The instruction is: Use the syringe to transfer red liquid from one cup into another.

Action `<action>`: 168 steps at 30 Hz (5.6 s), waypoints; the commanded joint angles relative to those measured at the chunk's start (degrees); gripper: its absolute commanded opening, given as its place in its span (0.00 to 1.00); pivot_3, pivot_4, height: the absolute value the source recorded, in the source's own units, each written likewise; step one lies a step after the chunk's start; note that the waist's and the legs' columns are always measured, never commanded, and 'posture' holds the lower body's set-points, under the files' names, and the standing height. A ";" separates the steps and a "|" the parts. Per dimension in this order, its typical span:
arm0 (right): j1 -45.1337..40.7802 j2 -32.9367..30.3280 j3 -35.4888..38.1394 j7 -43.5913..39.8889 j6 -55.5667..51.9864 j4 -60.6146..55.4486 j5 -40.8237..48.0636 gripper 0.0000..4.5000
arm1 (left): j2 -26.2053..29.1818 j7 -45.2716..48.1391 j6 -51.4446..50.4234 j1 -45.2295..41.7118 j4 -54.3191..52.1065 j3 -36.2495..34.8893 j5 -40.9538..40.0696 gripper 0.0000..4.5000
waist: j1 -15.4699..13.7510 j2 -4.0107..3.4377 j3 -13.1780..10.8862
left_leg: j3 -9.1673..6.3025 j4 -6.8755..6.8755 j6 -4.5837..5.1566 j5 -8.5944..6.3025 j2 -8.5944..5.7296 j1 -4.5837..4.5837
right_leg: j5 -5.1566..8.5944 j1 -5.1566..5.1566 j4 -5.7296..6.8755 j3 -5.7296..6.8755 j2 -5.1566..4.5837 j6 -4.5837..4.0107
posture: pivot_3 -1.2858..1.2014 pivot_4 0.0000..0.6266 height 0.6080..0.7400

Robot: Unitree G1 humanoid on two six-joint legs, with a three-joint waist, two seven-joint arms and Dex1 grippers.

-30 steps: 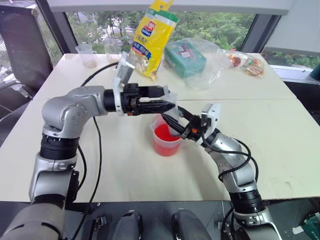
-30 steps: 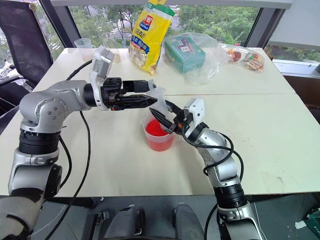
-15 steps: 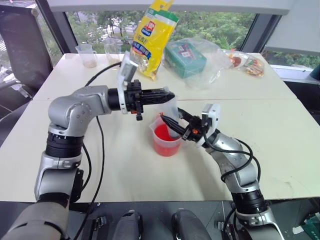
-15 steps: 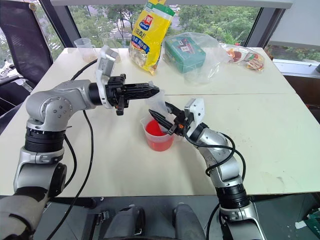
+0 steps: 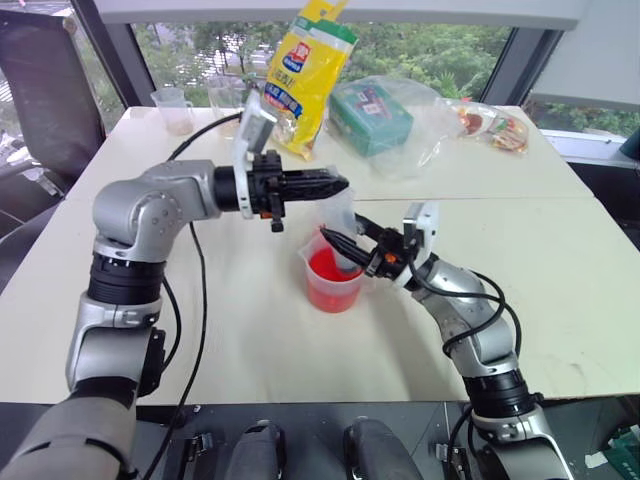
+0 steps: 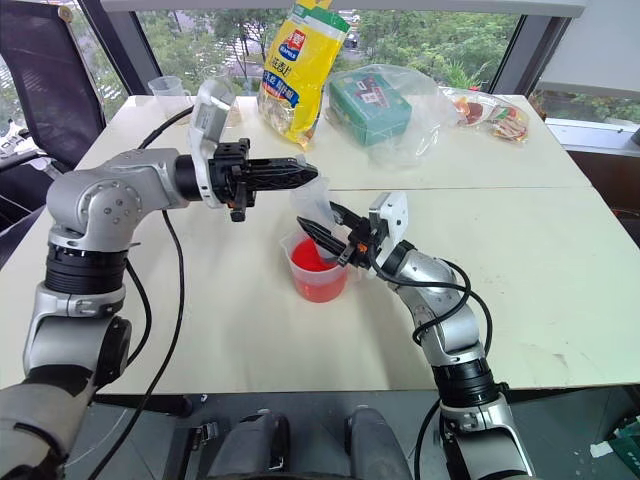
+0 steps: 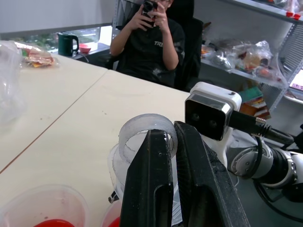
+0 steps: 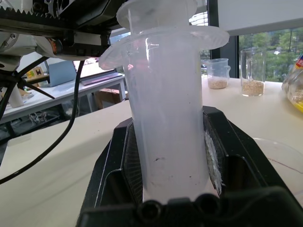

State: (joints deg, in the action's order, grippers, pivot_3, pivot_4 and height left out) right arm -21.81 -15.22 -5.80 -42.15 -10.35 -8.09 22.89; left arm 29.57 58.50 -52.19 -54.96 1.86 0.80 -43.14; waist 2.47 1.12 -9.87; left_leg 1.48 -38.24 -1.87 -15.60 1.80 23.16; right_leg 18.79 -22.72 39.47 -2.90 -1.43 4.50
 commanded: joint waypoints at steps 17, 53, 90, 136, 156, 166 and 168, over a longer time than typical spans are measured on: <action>1.98 -1.26 -5.04 -4.36 -2.30 1.93 -1.43 0.30 | 2.40 -0.98 4.79 -5.84 0.44 -5.48 0.46 0.02 | 0.02 0.00 0.00 | -0.01 0.00 0.00 0.00 0.00 0.00 | 0.00 0.00 0.00 0.00 0.00 0.00 | 0.52 0.24 1.00; -31.10 5.69 10.03 3.37 -3.09 19.32 7.02 0.30 | 12.97 -5.37 0.75 7.53 -6.41 -12.75 -3.46 0.99 | 0.10 -0.02 -0.02 | -0.04 0.10 0.00 0.00 0.01 0.19 | 0.00 -0.23 -0.06 0.07 -0.07 -0.01 | 0.52 0.24 1.00; -25.15 9.39 6.89 1.10 9.68 30.18 -2.38 0.30 | -3.55 1.59 17.32 -11.67 20.57 -2.13 11.62 0.99 | 0.07 -0.02 -0.02 | 0.07 0.11 -0.09 0.05 0.01 0.36 | 0.00 -0.46 -0.07 0.01 -0.07 0.00 | 0.52 0.24 1.00; -28.00 7.68 8.50 0.33 4.74 23.73 -1.03 0.30 | -9.10 5.48 16.10 -7.99 22.64 -0.03 16.66 0.01 | 0.09 -0.03 -0.02 | 0.11 0.10 -0.08 0.05 0.01 0.37 | 0.00 -0.50 -0.01 0.01 -0.06 0.00 | 0.52 0.24 1.00; -27.53 6.96 8.94 0.27 3.34 25.33 -0.45 0.30 | 7.08 -0.72 2.96 4.12 -1.12 -11.69 6.39 0.99 | 0.02 -0.03 -0.02 | 0.08 0.10 -0.10 0.06 0.02 0.35 | 0.00 -0.50 0.08 -0.02 -0.10 0.00 | 0.52 0.24 1.00; -40.39 -5.63 15.07 15.08 -30.23 20.19 2.38 0.30 | 4.65 -5.64 4.05 13.56 -11.57 -11.53 3.82 0.99 | -0.12 -0.05 -0.03 | 0.07 0.12 -0.10 0.05 0.03 0.36 | 0.00 -0.53 0.08 -0.02 -0.15 -0.01 | 0.52 0.24 1.00; -41.20 -10.72 13.73 16.03 -40.98 19.35 1.71 0.30 | 4.77 -6.04 4.32 15.02 -12.71 -11.26 3.61 0.99 | -0.28 -0.03 -0.02 | 0.04 0.13 -0.08 0.04 0.02 0.39 | 0.00 -0.51 0.01 0.01 -0.19 -0.02 | 0.52 0.24 1.00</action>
State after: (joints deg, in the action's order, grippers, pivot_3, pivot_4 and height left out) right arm -62.08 -23.57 8.00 -27.28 -42.31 14.21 23.89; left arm 33.81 52.86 -48.44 -39.84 -8.01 -9.80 -38.35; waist 2.19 1.09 -9.89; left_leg 1.52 -38.10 -1.94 -15.56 1.82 23.56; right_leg 18.78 -23.23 39.46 -2.90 -1.61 4.48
